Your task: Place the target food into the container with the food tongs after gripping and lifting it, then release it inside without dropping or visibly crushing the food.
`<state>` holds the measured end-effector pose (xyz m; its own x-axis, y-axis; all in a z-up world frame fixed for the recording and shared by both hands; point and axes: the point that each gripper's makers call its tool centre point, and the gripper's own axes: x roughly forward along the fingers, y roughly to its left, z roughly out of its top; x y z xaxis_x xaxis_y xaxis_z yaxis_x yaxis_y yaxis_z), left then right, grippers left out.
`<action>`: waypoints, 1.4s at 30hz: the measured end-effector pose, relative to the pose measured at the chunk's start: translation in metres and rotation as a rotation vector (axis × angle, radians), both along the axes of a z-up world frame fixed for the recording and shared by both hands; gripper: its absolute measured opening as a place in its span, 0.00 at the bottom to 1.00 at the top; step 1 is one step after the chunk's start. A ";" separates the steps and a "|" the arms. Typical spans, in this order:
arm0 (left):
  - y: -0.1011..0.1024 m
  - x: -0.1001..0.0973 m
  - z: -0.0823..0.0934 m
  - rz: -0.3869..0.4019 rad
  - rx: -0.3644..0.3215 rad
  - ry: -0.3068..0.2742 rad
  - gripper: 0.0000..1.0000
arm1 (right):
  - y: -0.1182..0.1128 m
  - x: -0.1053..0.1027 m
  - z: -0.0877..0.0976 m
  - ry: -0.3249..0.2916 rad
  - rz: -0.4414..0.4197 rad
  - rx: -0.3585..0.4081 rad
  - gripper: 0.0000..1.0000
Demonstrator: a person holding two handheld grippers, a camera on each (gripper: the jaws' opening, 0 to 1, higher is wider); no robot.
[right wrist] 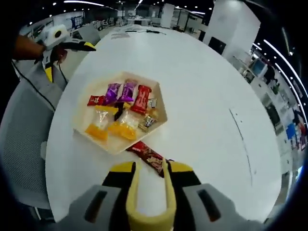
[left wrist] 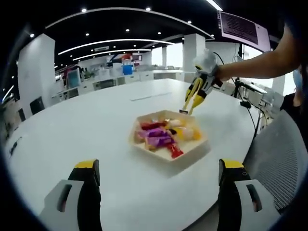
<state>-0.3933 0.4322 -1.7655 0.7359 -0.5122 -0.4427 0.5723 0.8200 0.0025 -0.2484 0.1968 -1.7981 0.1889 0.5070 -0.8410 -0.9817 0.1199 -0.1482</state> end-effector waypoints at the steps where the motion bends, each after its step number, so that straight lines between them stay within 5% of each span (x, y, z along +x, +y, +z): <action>1: 0.001 0.000 0.000 0.002 0.004 -0.002 0.99 | 0.001 -0.001 -0.001 0.001 0.022 -0.002 0.25; 18: -0.001 0.000 0.000 0.003 -0.014 0.009 0.99 | 0.010 0.005 -0.006 0.005 0.181 -0.099 0.25; 36: -0.005 -0.002 -0.002 -0.020 -0.017 0.017 0.99 | -0.030 -0.023 -0.013 0.077 0.160 -0.180 0.25; 42: -0.006 -0.003 -0.001 -0.027 -0.016 0.013 0.99 | -0.023 -0.020 -0.007 0.095 0.068 -0.110 0.25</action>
